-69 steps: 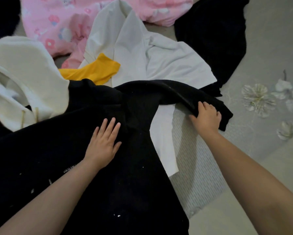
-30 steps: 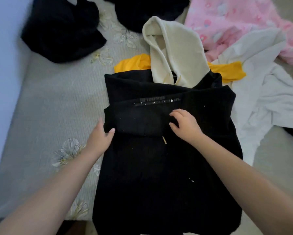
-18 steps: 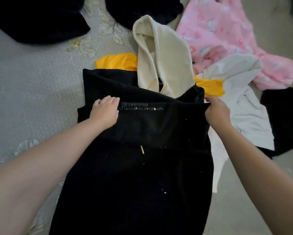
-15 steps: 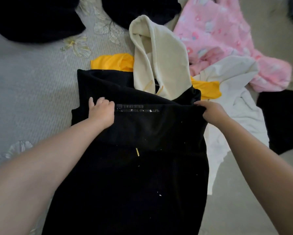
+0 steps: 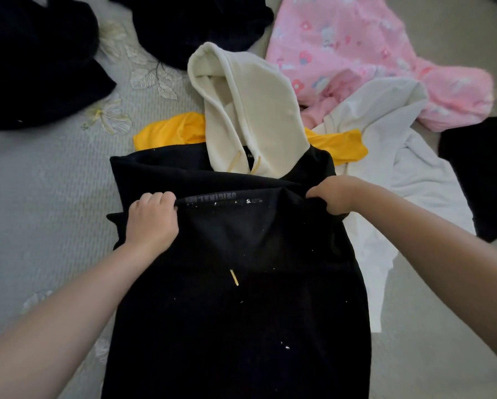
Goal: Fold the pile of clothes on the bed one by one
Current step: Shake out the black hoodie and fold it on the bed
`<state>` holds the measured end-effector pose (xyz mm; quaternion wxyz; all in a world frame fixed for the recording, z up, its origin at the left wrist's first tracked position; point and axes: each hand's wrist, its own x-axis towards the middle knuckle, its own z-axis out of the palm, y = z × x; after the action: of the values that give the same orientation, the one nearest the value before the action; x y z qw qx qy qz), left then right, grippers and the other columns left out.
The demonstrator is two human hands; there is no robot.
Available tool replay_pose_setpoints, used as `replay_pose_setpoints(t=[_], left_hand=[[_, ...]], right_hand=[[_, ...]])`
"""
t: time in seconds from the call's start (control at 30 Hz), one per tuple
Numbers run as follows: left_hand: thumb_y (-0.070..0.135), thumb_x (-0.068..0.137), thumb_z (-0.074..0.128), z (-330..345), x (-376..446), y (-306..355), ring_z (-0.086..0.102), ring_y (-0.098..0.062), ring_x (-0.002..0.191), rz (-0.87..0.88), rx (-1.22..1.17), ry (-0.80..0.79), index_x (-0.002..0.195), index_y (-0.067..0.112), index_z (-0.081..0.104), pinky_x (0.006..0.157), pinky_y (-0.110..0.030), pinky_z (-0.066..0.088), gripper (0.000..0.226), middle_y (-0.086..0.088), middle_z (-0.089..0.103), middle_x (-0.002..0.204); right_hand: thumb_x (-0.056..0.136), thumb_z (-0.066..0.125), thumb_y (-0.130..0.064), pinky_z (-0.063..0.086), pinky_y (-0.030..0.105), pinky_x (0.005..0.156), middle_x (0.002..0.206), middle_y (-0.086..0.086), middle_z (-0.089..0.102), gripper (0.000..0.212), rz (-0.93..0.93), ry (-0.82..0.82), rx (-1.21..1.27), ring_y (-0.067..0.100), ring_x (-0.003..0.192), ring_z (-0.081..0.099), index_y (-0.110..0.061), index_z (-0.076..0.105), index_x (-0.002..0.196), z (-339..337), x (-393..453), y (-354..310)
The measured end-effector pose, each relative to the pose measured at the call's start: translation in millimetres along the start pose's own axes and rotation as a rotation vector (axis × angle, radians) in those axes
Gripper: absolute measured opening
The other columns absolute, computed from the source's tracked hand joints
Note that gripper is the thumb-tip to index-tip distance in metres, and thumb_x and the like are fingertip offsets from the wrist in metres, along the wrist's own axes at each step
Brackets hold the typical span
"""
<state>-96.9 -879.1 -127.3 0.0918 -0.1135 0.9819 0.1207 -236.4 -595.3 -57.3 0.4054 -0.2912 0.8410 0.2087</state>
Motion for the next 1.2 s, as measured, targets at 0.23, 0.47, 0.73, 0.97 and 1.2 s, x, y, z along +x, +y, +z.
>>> replay_pose_setpoints(t=[0.23,0.47,0.73,0.97,1.2], left_hand=[[0.005,0.086,0.047,-12,16,13,0.052,-0.039,0.080,0.003,-0.016,0.109,0.083,-0.006,0.057,0.066,-0.042,0.032,0.015,-0.022,0.060,0.080],[0.014,0.089,0.041,3,44,42,0.050,-0.036,0.097,-0.125,0.143,-0.021,0.090,0.000,0.056,0.080,-0.041,0.036,0.021,-0.018,0.060,0.098],[0.007,0.085,0.047,15,55,62,0.036,-0.032,0.118,-0.259,0.185,-0.107,0.120,0.008,0.044,0.099,-0.044,0.029,0.035,-0.016,0.044,0.124],[0.000,0.083,0.056,30,35,32,0.023,-0.042,0.135,0.023,-0.035,0.147,0.133,-0.003,0.041,0.110,-0.054,0.014,0.052,-0.027,0.033,0.142],[0.021,0.095,0.041,49,41,-2,-0.002,-0.026,0.143,-0.109,0.014,-0.046,0.146,0.012,0.015,0.113,-0.044,-0.005,0.057,-0.010,0.005,0.155]], right_hand=[[0.082,0.044,-0.004,0.040,0.031,0.077,0.097,0.013,0.059,0.025,0.283,0.335,0.324,0.031,0.102,0.050,-0.002,0.065,0.095,20,-25,73],[0.075,0.032,-0.002,0.037,0.042,0.088,0.097,0.034,0.060,0.039,0.509,0.749,0.893,0.046,0.097,0.052,0.021,0.064,0.075,57,-24,92],[0.086,0.038,-0.002,0.035,0.042,0.089,0.123,0.024,0.043,0.029,0.850,0.619,0.653,0.036,0.117,0.036,0.007,0.052,0.111,72,7,89],[0.085,0.047,-0.032,0.029,0.065,0.096,0.132,0.024,0.050,0.044,0.385,0.998,0.310,0.045,0.121,0.046,-0.005,0.061,0.117,85,12,6],[0.089,0.020,-0.060,-0.010,0.054,0.109,0.156,0.004,0.003,0.061,0.491,0.512,0.445,0.026,0.143,-0.002,-0.035,0.018,0.144,120,44,9]])
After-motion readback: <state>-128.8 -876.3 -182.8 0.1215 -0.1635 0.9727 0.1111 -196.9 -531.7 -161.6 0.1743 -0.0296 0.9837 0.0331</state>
